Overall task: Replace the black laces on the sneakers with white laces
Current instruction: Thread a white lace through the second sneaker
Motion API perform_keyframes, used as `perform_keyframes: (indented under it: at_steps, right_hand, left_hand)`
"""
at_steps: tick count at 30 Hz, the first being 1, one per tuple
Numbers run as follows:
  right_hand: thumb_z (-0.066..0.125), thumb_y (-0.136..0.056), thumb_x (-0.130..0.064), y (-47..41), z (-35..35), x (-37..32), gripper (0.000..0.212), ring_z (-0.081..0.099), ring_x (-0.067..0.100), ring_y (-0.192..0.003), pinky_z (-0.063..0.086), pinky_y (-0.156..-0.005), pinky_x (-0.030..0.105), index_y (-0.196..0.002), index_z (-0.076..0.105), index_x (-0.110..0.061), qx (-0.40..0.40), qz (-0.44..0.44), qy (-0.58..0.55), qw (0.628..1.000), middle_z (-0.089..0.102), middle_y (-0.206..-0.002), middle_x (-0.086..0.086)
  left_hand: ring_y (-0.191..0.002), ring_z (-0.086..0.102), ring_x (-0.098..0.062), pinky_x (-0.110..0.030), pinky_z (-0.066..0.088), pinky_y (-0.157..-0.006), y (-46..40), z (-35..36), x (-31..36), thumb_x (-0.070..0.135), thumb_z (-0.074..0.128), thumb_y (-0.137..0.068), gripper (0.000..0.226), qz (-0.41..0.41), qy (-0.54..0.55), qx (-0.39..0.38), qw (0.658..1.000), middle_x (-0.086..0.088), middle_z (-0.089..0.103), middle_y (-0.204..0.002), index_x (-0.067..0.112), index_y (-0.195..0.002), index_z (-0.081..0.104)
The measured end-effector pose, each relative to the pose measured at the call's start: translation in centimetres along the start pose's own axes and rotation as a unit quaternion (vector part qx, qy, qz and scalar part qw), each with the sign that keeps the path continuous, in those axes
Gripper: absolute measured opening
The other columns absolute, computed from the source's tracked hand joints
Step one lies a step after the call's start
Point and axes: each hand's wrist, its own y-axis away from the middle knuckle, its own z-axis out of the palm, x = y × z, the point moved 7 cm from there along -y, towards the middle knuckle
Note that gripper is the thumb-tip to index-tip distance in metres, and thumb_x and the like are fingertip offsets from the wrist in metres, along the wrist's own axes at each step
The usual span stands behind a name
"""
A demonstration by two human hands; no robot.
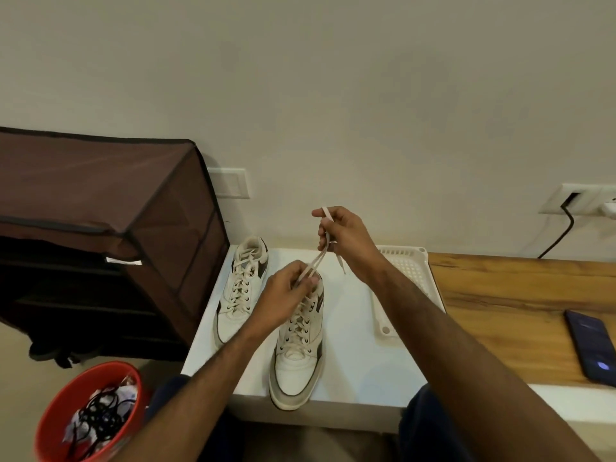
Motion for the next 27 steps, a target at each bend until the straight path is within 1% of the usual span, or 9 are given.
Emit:
perform_keyframes:
  at_steps: [3, 7, 10, 14, 16, 19, 21, 24, 27]
  right_hand:
    - [0.046, -0.102, -0.002, -1.5, 0.2, 2.3, 0.025, 0.063, 0.017, -0.074, 0.057, -0.068, 0.025, -0.119, 0.065, -0.005, -0.015, 0.027, 0.108, 0.994, 0.066, -0.088, 0.007]
    - [0.051, -0.098, -0.001, -2.0, 1.8, 4.6, 0.023, 0.065, 0.017, -0.082, 0.054, -0.075, 0.028, -0.107, 0.072, 0.000, -0.104, 0.040, 0.234, 0.966, 0.071, -0.095, 0.013]
    - [0.054, -0.087, 0.002, -1.9, 3.4, 6.2, 0.024, 0.069, 0.020, -0.087, 0.054, -0.084, 0.033, -0.098, 0.076, 0.002, -0.210, 0.061, 0.316, 0.923, 0.075, -0.095, 0.010]
    - [0.059, -0.087, -0.020, -1.2, 4.1, 7.4, 0.023, 0.070, 0.030, -0.084, 0.056, -0.085, 0.038, -0.086, 0.079, -0.008, -0.292, 0.071, 0.344, 0.890, 0.076, -0.089, 0.012]
    - [0.059, -0.099, -0.021, -1.1, 3.4, 7.4, 0.028, 0.068, 0.030, -0.082, 0.054, -0.083, 0.030, -0.080, 0.076, -0.008, -0.283, 0.079, 0.305, 0.906, 0.075, -0.087, 0.010]
    - [0.050, -0.107, -0.029, -1.0, 2.5, 8.8, 0.041, 0.071, 0.039, -0.094, 0.055, -0.094, 0.044, -0.094, 0.072, 0.003, -0.275, 0.121, 0.214, 0.929, 0.075, -0.098, 0.020]
    - [0.048, -0.108, -0.029, -1.2, 2.0, 10.0, 0.039, 0.071, 0.036, -0.085, 0.056, -0.085, 0.044, -0.095, 0.067, 0.003, -0.241, 0.145, 0.173, 0.944, 0.074, -0.090, 0.021]
    - [0.050, -0.106, -0.024, -1.8, 1.4, 11.0, 0.030, 0.068, 0.028, -0.074, 0.057, -0.070, 0.034, -0.092, 0.065, -0.003, -0.182, 0.141, 0.207, 0.951, 0.068, -0.080, 0.012]
    - [0.057, -0.099, -0.017, -2.9, 1.8, 12.0, 0.013, 0.060, 0.017, -0.063, 0.050, -0.061, 0.028, -0.091, 0.062, -0.008, -0.173, 0.143, 0.334, 0.916, 0.062, -0.077, 0.005]
  left_hand:
    - [-0.076, 0.067, -0.014, -0.022, 0.050, -0.068, -0.1, -1.6, 1.3, 0.017, 0.064, -0.099, 0.008, 0.062, -0.052, 0.067, 0.994, 0.002, 0.070, -0.081, 0.014, -0.092, 0.065]
    - [-0.088, 0.061, -0.007, -0.010, 0.041, -0.074, -1.0, -3.5, 3.0, 0.020, 0.072, -0.094, 0.006, 0.159, -0.148, 0.131, 0.967, 0.006, 0.063, -0.097, 0.016, -0.091, 0.069]
    - [-0.086, 0.059, -0.002, -0.010, 0.041, -0.075, -2.1, -4.5, 2.2, 0.017, 0.074, -0.092, 0.007, 0.147, -0.145, 0.147, 0.967, 0.005, 0.059, -0.105, 0.011, -0.093, 0.070]
    - [-0.085, 0.061, 0.002, -0.008, 0.043, -0.076, -3.8, -5.5, 0.0, 0.017, 0.069, -0.096, 0.005, 0.089, -0.087, 0.164, 0.979, 0.010, 0.067, -0.100, 0.012, -0.094, 0.070]
    - [-0.079, 0.064, -0.002, -0.011, 0.046, -0.073, -4.7, -5.2, -1.4, 0.021, 0.068, -0.097, 0.009, 0.042, -0.063, 0.153, 0.985, 0.007, 0.070, -0.092, 0.012, -0.096, 0.071]
    - [-0.066, 0.065, -0.006, -0.018, 0.050, -0.067, -6.0, -5.0, -3.5, 0.022, 0.071, -0.095, 0.012, -0.007, -0.057, 0.157, 0.986, 0.004, 0.070, -0.083, 0.011, -0.096, 0.072]
    - [-0.060, 0.061, -0.007, -0.024, 0.049, -0.065, -7.0, -5.0, -5.0, 0.024, 0.073, -0.093, 0.012, -0.033, -0.069, 0.154, 0.985, 0.004, 0.067, -0.078, 0.013, -0.094, 0.073]
    - [-0.061, 0.057, -0.012, -0.028, 0.048, -0.064, -8.2, -4.8, -6.2, 0.026, 0.075, -0.092, 0.010, -0.047, -0.091, 0.153, 0.983, 0.004, 0.062, -0.071, 0.017, -0.091, 0.071]
    - [-0.054, 0.055, -0.011, -0.020, 0.046, -0.052, -9.2, -4.0, -6.8, 0.021, 0.074, -0.093, 0.013, -0.085, -0.083, 0.130, 0.984, -0.002, 0.061, -0.070, 0.009, -0.097, 0.071]
